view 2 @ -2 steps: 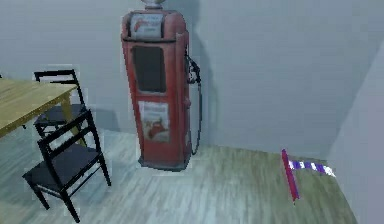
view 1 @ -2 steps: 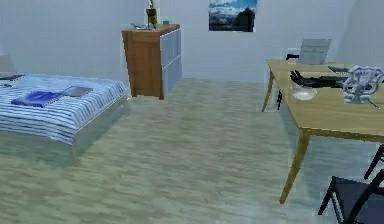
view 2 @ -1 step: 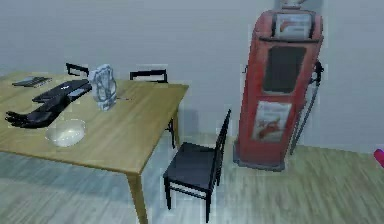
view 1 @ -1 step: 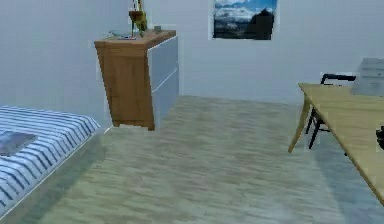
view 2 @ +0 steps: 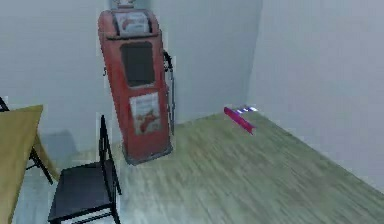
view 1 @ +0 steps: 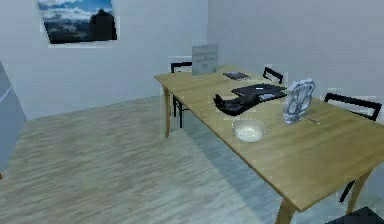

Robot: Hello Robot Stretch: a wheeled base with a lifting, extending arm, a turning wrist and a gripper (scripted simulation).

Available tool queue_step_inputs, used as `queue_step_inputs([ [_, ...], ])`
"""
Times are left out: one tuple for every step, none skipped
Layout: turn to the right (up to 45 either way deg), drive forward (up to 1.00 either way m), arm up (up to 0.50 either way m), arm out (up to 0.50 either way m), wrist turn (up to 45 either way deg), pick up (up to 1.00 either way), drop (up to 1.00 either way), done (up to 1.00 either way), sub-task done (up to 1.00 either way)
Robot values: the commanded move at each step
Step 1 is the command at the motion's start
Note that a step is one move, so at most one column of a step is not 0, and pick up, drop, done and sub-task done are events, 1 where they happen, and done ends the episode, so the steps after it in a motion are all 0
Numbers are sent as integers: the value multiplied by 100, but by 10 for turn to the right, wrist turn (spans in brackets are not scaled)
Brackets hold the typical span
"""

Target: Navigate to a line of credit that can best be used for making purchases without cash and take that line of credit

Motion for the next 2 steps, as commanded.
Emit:
queue_step_inputs([
  [0, 5, 0, 0, 0, 0, 0, 0, 0],
  [-360, 0, 0, 0, 0, 0, 0, 0, 0],
])
